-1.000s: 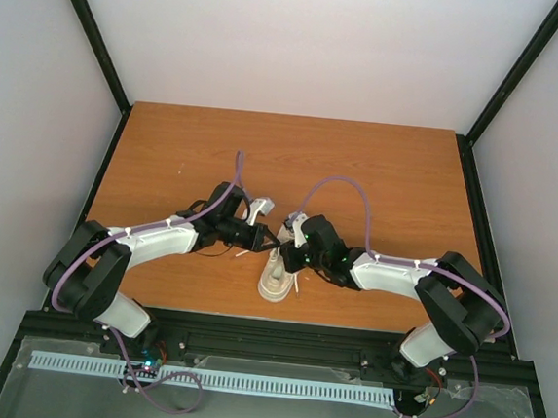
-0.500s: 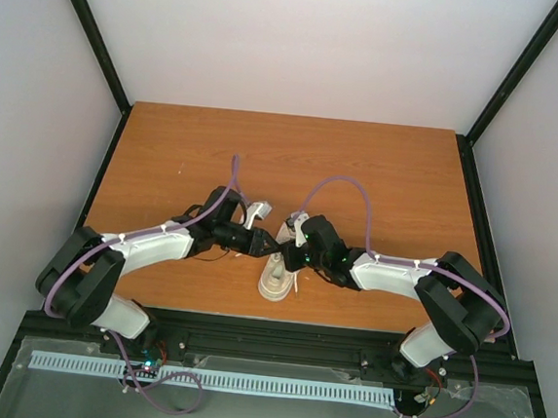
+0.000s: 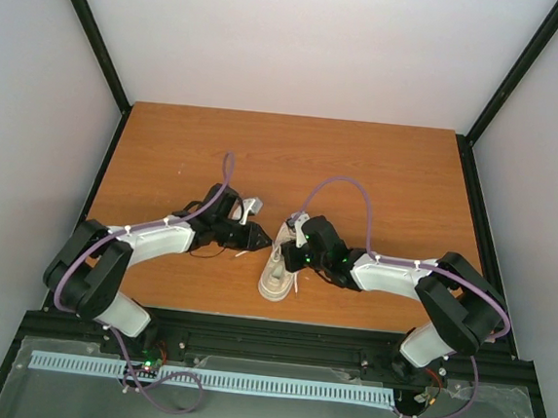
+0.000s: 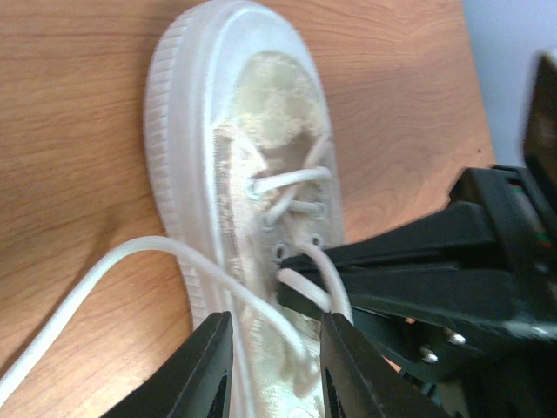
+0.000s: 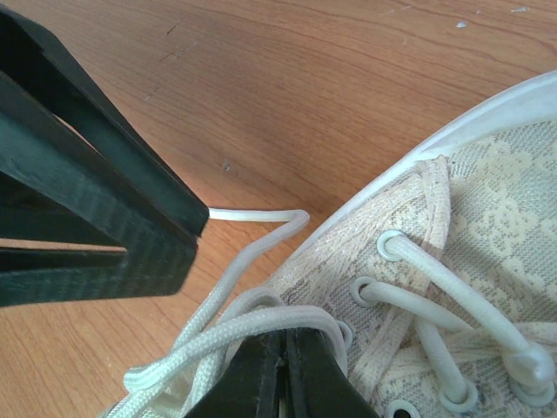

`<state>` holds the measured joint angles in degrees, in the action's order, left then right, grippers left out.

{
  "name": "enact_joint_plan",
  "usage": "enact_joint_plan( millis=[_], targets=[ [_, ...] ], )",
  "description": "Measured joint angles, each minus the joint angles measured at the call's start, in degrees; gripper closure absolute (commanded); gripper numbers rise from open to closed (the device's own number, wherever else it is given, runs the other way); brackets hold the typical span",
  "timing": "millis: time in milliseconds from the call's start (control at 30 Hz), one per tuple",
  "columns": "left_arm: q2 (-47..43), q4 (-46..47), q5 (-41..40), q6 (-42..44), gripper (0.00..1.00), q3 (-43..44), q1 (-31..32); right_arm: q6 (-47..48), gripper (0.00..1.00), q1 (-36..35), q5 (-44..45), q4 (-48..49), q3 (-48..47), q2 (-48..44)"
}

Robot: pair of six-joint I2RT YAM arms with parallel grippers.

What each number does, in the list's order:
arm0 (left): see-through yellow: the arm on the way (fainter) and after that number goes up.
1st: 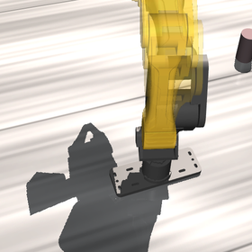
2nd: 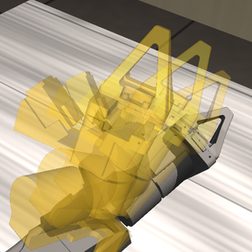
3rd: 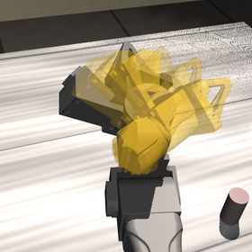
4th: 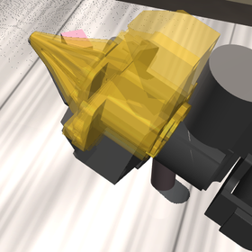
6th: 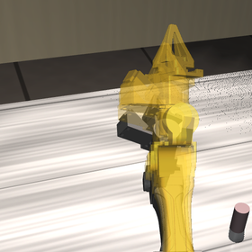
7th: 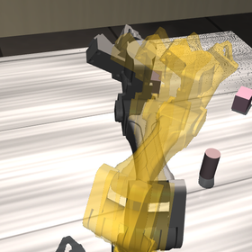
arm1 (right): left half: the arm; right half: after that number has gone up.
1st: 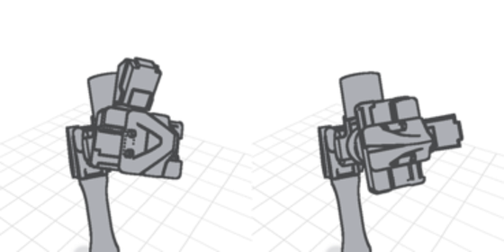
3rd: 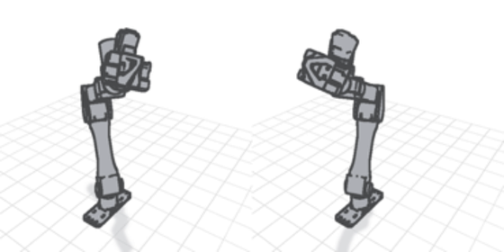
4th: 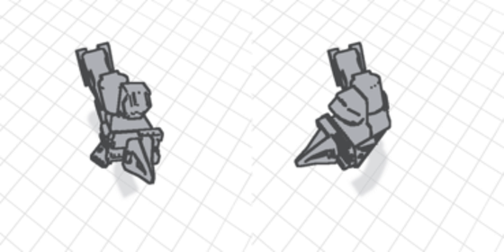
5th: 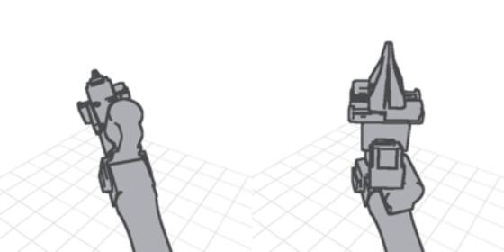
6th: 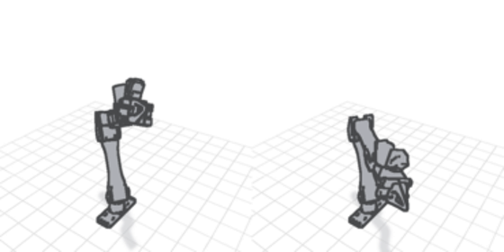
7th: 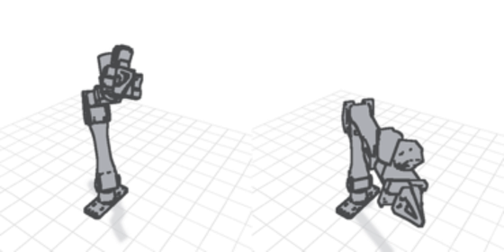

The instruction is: Tie the shoes

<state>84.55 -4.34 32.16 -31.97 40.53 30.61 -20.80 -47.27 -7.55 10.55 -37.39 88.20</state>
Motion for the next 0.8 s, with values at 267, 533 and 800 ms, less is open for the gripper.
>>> enact_joint_plan(
  millis=[267,533,800],
  targets=[
    [2.69,0.70,3.26,-0.39,0.73,0.15,-0.02,0.00,0.97,0.00,0.00,0.00,0.00,0.00],
    [3.58,1.86,7.02,-0.37,0.73,0.37,-0.02,0.00,0.97,0.00,0.00,0.00,0.00,0.00],
    [3.58,2.25,8.85,-0.28,0.72,0.37,0.00,0.00,0.97,0.00,-0.15,0.00,-0.02,0.00]
  ],
)
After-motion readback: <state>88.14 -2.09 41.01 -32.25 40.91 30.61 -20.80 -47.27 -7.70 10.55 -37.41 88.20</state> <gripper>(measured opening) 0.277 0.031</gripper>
